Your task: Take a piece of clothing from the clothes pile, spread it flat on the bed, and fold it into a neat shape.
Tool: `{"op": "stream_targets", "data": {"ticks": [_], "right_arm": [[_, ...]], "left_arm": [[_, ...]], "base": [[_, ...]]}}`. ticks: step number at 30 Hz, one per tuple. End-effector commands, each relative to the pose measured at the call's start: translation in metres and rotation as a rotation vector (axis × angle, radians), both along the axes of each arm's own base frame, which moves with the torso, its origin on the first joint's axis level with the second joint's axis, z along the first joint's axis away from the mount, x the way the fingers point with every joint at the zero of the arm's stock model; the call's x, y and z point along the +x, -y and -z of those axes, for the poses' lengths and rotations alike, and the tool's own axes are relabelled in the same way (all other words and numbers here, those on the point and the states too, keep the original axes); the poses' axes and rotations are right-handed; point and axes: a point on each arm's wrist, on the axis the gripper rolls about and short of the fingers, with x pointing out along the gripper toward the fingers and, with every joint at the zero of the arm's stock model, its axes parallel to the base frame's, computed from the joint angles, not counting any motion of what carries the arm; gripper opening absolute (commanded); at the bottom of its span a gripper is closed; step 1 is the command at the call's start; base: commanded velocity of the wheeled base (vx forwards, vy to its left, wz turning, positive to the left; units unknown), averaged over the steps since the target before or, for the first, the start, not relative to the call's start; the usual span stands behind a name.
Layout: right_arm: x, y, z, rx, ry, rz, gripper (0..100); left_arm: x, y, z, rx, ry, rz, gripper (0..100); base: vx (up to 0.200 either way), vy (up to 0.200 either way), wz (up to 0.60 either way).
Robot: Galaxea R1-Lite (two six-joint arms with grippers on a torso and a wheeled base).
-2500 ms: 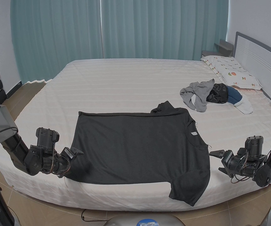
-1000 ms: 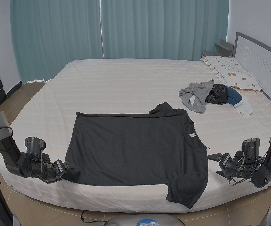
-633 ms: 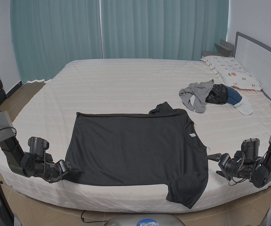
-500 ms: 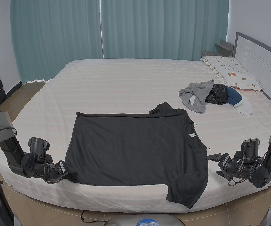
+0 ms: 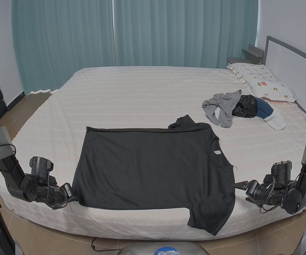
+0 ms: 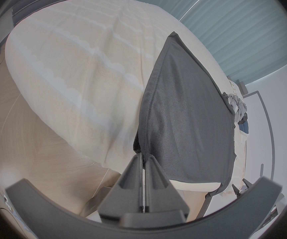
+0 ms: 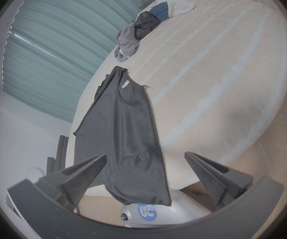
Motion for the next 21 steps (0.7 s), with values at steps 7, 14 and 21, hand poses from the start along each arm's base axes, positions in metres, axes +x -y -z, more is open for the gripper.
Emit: {"op": "stream_targets", "data": {"ticks": [7,14,21], "right_arm": [[0.026,-0.004,0.022,0.014,-0.01,-0.018,100],[0.043,-0.001,0.035,0.014,-0.004,-0.006,0],[0.051,-0.001,0.031,0.016,0.038,-0.002,0]], "left_arm": [[-0.002,0.0,-0.005,-0.002,0.014,-0.004,0],[-0.001,0.0,-0.002,-0.003,0.006,-0.003,0],[-0.002,0.0,-0.002,-0.003,0.006,-0.003,0]], "base": [[0.0,0.0,0.0],[0.0,0.0,0.0],[0.0,0.0,0.0]]}}
